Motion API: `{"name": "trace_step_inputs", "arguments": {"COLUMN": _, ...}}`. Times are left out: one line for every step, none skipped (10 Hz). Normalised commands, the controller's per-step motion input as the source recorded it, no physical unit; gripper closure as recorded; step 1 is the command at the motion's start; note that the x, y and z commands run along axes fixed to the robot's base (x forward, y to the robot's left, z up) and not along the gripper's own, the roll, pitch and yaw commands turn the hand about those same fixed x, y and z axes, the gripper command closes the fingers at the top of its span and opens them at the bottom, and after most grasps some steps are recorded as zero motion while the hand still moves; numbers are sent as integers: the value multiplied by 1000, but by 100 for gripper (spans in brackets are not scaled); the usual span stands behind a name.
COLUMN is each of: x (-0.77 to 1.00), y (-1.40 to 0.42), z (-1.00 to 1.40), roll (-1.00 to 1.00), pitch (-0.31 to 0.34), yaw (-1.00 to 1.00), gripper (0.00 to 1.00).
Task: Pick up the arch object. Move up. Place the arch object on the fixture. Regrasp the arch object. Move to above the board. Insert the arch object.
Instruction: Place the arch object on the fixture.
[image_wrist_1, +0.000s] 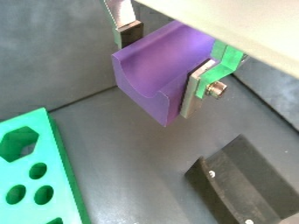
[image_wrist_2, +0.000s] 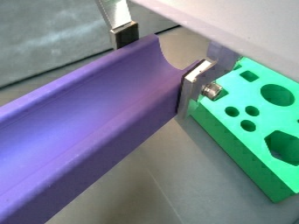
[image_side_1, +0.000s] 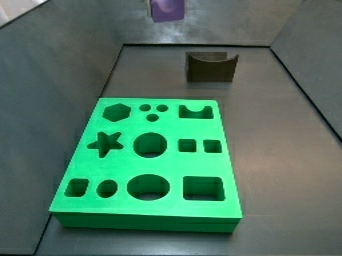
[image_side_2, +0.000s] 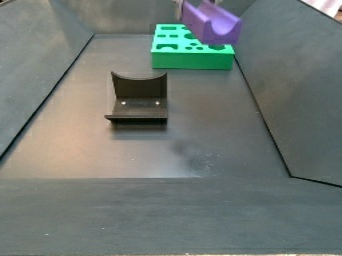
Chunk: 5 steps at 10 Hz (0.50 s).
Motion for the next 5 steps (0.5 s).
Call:
{"name": "trace_step_inputs", "arguments": {"x": 1000, "y": 594, "z": -170, "roll": -77, "pitch": 355, "yaw": -1000, "gripper": 100}}
{"name": "trace_step_inputs", "arguments": {"x": 1000, "y": 516, "z": -141, "roll": -91, "pitch": 393, "yaw": -1000, "gripper": 100}}
{"name": "trace_step_inputs", "arguments": {"x": 1000, "y": 418, "z": -96, "roll": -110, "pitch": 445, "yaw": -1000, "gripper": 100}}
{"name": "trace_step_inputs", "arguments": {"x": 1000, "y": 347, "z": -80, "roll": -122, "pitch": 414, "yaw": -798, "gripper": 100}}
{"name": "trace_step_inputs", "arguments": {"x": 1000, "y": 311, "z": -79, "roll": -119, "pitch": 336, "yaw": -567, "gripper": 100}}
